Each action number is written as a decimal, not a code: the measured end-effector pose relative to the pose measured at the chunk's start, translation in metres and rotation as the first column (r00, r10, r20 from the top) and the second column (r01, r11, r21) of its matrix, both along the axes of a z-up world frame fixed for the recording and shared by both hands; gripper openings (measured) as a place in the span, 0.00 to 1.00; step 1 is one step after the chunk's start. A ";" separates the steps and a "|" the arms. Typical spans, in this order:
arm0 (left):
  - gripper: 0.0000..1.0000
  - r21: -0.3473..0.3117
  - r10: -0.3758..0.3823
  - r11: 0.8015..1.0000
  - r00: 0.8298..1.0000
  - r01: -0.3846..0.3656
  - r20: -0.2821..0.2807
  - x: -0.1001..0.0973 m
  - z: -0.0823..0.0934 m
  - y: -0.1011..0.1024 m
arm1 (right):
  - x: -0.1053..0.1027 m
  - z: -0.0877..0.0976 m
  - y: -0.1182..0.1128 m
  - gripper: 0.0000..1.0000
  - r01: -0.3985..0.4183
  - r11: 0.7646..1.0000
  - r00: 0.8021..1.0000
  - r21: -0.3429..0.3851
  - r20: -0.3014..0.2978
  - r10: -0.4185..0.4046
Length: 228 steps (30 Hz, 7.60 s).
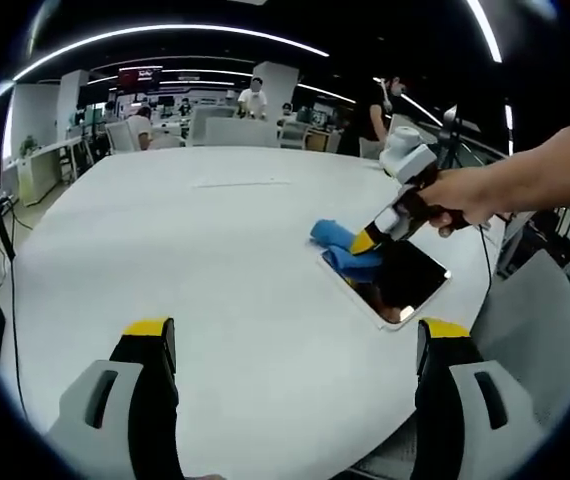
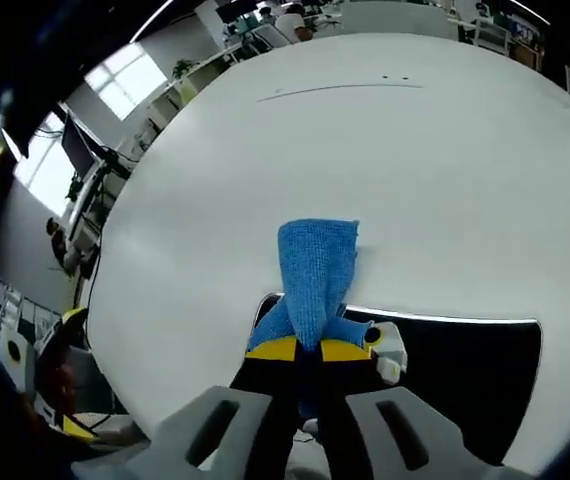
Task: Wipe the mirror surface with the cleaning cloth until all visible marks leave the cleaned area.
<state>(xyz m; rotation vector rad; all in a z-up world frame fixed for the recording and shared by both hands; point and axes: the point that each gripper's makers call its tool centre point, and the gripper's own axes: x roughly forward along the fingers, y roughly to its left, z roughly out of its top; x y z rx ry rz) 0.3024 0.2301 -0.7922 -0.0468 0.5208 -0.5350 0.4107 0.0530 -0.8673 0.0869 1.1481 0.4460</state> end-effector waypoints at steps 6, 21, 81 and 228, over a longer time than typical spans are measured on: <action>0.99 -0.002 0.006 1.000 1.000 -0.006 0.004 0.000 0.002 0.003 | 0.000 0.000 0.013 0.00 -0.025 1.000 1.000 0.002 0.005 0.025; 0.99 -0.009 0.011 1.000 1.000 -0.010 0.005 0.001 0.002 -0.002 | -0.012 0.001 0.010 0.00 -0.040 0.999 0.999 -0.025 -0.005 0.040; 0.99 0.013 -0.012 1.000 0.999 0.012 0.034 -0.007 0.015 -0.008 | -0.047 -0.001 -0.016 0.00 -0.094 0.993 0.995 -0.068 0.018 0.095; 0.99 -0.044 -0.058 0.997 0.996 0.061 0.069 0.000 0.021 -0.035 | -0.116 0.002 -0.168 0.00 0.223 0.965 0.972 -0.137 -0.041 -0.231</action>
